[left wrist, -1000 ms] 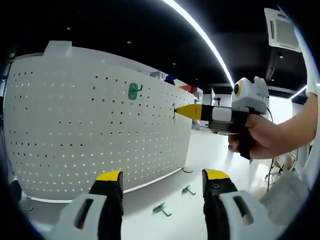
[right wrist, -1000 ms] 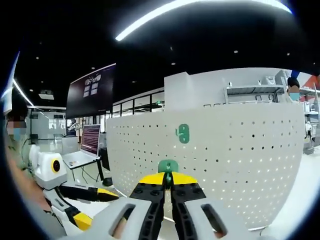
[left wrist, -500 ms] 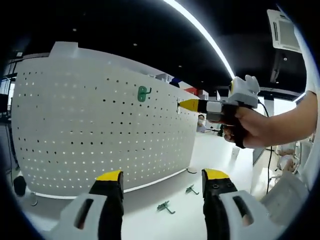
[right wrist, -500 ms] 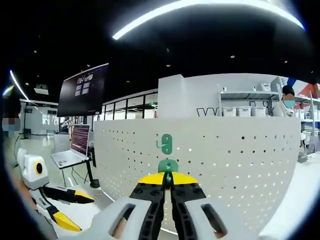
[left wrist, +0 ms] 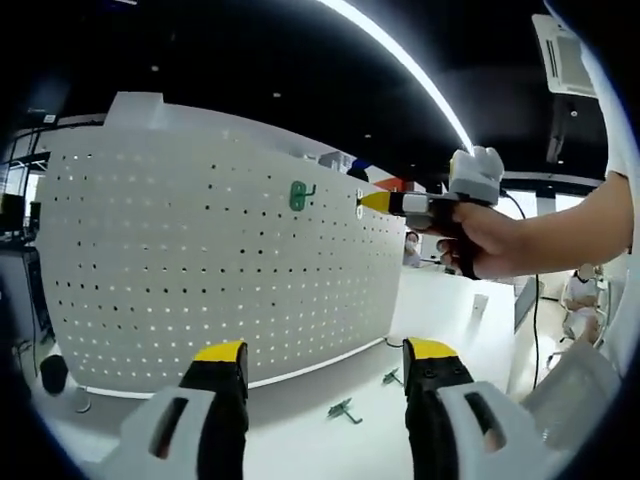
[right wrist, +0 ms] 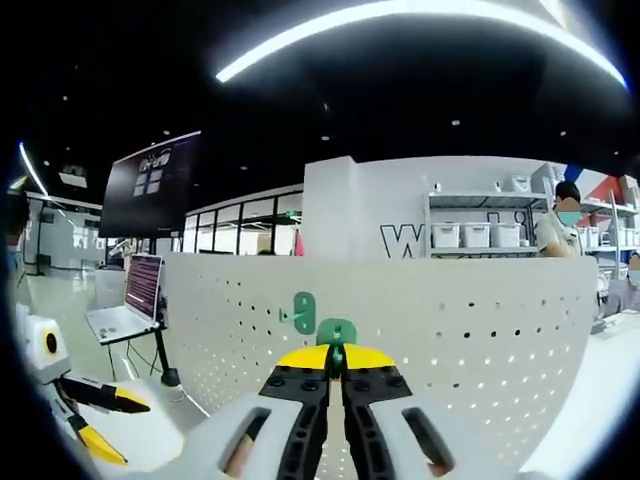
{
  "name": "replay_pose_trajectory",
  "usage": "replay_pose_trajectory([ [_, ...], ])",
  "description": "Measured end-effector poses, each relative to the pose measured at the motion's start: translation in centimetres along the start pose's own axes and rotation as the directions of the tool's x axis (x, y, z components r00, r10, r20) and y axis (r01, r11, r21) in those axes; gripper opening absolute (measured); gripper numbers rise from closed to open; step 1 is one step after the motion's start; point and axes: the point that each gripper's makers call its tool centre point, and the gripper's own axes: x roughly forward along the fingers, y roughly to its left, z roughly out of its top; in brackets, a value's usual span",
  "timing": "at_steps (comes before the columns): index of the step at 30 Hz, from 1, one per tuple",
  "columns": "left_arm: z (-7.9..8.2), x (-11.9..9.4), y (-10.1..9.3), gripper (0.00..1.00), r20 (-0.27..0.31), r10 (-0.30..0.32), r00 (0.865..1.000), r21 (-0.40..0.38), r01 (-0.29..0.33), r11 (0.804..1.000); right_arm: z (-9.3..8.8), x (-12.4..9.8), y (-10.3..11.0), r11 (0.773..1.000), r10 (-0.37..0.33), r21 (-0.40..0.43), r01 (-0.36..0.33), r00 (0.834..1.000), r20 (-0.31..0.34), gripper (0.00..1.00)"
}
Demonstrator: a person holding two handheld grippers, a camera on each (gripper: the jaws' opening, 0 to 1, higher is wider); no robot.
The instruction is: Insert the hook assembly into the mounting plate slot until the hook locks in place.
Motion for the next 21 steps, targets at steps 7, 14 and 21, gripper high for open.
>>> replay_pose_trajectory([
  [7, -0.3, -0.6, 0.4, 0.64, -0.005, 0.014, 1.0, 0.005, -0.014, 1.0, 0.7, 1.2, -0.6, 1.0, -0.016, 0.004, 0.016, 1.0, 0.024, 0.01],
  [14, -0.2, -1.1, 0.8, 0.63, -0.007, 0.026, 1.0, 0.006, -0.025, 1.0, 0.8, 2.2, -0.9, 0.999, -0.029, -0.015, 0.029, 0.999, 0.026, 0.01],
  [21, -0.2, -1.3, 1.2, 0.63, -0.009, 0.038, 0.999, -0.003, -0.038, 0.999, 0.8, 3.1, -0.9, 0.999, -0.041, -0.035, 0.042, 0.999, 0.032, 0.01],
])
